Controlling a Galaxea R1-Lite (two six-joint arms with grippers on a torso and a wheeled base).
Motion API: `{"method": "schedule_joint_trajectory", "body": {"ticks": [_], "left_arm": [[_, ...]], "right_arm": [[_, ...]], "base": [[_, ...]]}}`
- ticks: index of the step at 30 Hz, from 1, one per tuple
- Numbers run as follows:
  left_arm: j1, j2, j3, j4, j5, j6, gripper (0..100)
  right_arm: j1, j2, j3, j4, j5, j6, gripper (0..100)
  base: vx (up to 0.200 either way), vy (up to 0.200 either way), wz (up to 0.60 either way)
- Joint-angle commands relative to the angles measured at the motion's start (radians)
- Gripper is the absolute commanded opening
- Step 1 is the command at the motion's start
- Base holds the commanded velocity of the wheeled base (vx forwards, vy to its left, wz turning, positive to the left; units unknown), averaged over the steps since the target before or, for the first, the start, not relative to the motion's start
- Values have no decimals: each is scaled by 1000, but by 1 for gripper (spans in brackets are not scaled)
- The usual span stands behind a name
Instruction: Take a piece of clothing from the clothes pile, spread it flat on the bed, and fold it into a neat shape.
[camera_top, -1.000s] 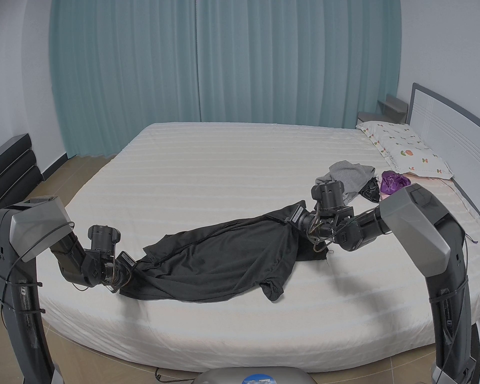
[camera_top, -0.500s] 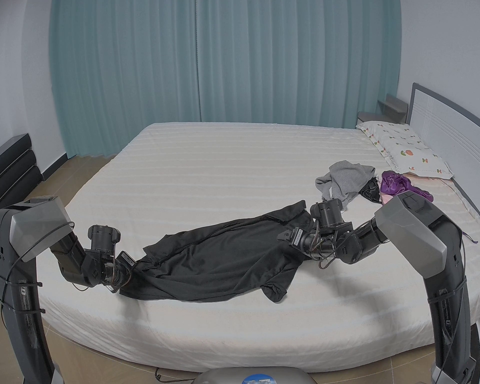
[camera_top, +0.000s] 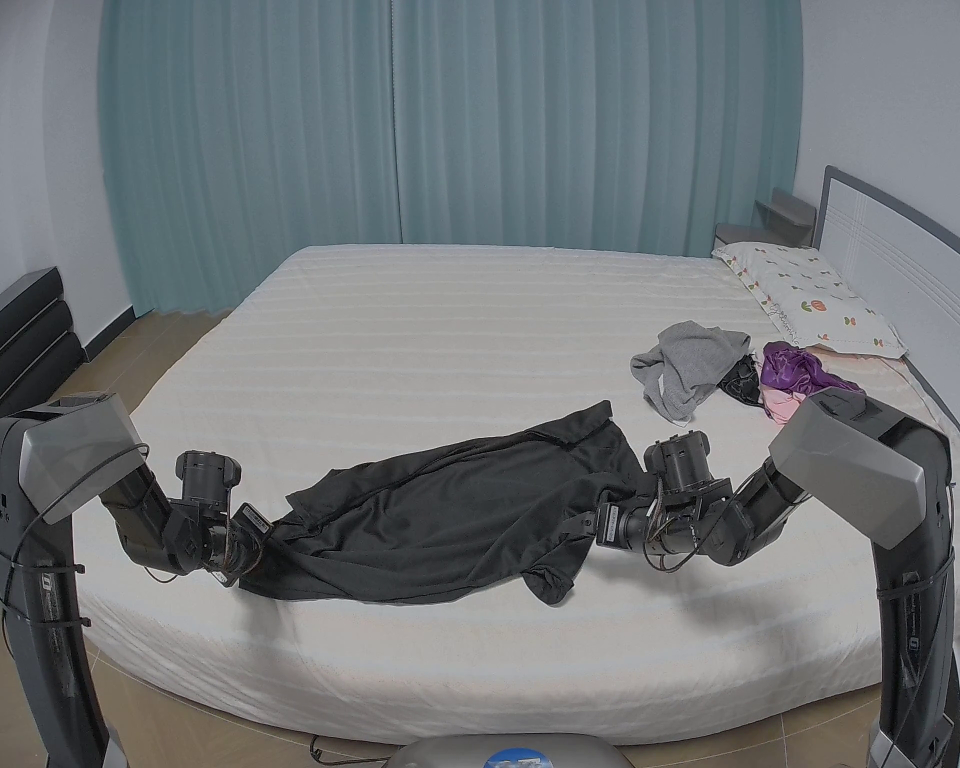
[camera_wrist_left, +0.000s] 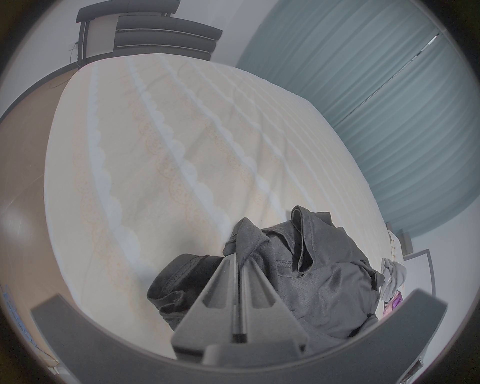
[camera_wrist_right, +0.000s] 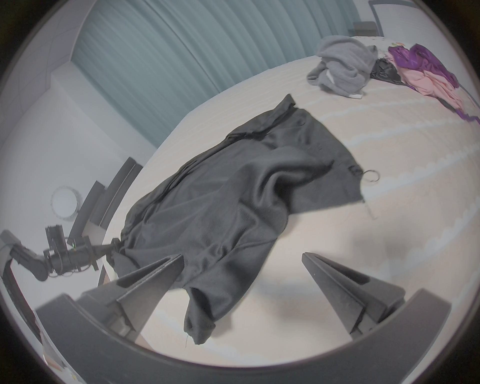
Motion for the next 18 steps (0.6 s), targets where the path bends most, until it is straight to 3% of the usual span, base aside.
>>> {"method": "schedule_joint_trajectory", "body": {"ticks": [1,14,15,18], "left_arm": [[0,1,1,0,1,0,0],[0,1,1,-2,1,0,0],[0,1,1,0,1,0,0],[0,1,1,0,1,-2,0]], "right_arm": [[46,40,9,-17,-7,-17,100],[92,91,-57,-6,-14,-35,100],[95,92,-59,-6,-22,-35,0],[92,89,-56,-1,-48,-35,0]], "base": [[0,0,0],[0,0,0],[0,0,0],[0,0,0]]}}
